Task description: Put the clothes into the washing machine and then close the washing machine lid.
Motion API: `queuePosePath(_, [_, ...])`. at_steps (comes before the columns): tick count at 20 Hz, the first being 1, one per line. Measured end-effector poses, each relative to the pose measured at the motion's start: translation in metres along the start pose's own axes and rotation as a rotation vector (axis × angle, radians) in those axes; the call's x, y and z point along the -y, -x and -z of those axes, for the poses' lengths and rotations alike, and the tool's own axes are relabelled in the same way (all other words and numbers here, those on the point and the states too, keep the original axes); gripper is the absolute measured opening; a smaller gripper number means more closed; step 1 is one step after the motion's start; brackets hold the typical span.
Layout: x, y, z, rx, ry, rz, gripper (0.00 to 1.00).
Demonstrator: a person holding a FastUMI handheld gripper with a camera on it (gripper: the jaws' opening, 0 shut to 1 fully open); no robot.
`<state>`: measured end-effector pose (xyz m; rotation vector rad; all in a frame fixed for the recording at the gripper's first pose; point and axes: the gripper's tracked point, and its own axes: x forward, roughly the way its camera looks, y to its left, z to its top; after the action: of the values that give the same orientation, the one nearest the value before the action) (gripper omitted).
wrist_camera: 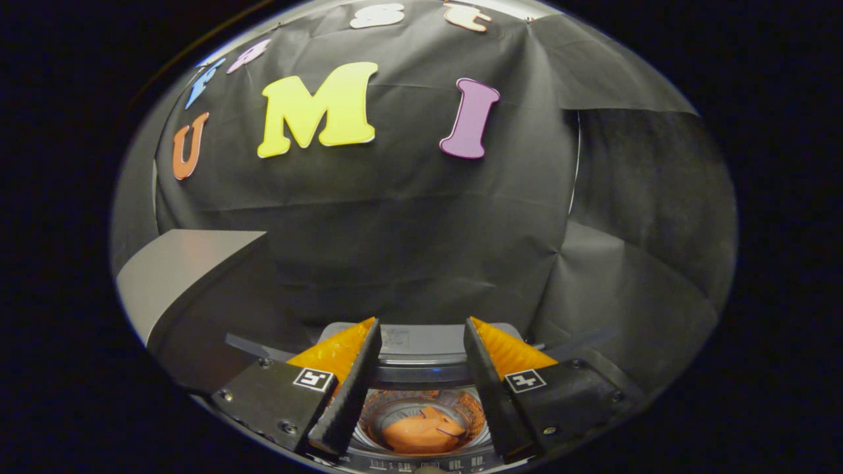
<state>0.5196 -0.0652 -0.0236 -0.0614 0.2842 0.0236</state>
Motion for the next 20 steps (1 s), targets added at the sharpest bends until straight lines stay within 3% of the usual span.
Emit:
queuePosePath(2, [-0.001,0.0,0.019,-0.051,0.011,-0.002,0.8])
queuePosePath(4, [-0.003,0.007,0.051,-0.154,0.017,-0.023,0.93])
queuePosePath(7, [-0.006,0.002,0.083,-0.177,0.024,-0.014,0.94])
queuePosePath(20, [-0.022,0.036,0.087,-0.118,0.101,-0.06,0.94])
